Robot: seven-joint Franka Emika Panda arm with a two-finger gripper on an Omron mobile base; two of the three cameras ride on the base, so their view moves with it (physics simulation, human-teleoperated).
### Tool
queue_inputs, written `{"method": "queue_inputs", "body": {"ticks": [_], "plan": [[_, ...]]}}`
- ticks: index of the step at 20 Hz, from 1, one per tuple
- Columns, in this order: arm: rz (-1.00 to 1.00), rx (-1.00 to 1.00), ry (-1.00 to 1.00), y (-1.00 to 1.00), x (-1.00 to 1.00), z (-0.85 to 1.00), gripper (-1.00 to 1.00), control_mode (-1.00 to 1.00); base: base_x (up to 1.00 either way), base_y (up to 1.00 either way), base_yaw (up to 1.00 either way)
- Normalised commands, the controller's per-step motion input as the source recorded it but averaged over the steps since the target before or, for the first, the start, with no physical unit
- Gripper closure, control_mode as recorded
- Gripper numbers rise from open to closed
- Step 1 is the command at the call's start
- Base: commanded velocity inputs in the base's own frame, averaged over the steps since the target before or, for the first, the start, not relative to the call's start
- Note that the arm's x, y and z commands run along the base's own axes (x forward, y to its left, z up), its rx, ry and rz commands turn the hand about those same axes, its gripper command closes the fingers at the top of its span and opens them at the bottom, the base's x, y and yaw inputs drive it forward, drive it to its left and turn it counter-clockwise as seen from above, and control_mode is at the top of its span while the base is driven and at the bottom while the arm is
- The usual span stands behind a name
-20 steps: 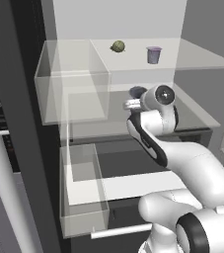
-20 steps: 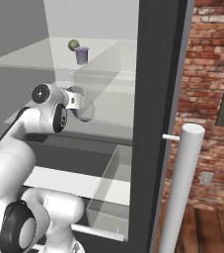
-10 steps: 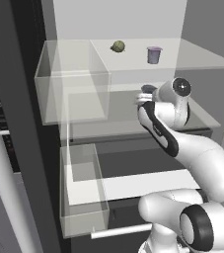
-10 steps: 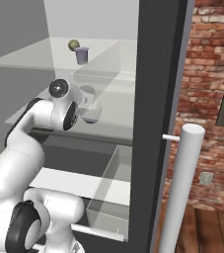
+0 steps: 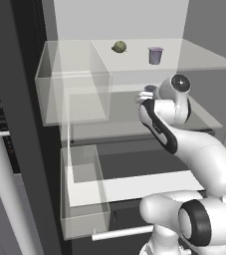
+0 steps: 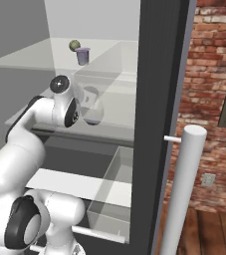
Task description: Move the yogurt and eggplant from the second highest shelf to the top shelf to make space. Then, place the pitcher from the counter on the cleared second highest shelf.
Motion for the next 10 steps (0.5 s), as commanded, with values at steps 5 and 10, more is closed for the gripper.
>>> {"method": "queue_inputs", "body": {"ticks": [5,10], "plan": [[-0.03,-0.02,-0.01,-0.12,0.0,-0.56,-1.0,-1.0,0.0,0.0,0.0],[-0.02,0.0,-0.07,-0.13,0.0,-0.32,-1.0,-1.0,0.0,0.0,0.0]]}}
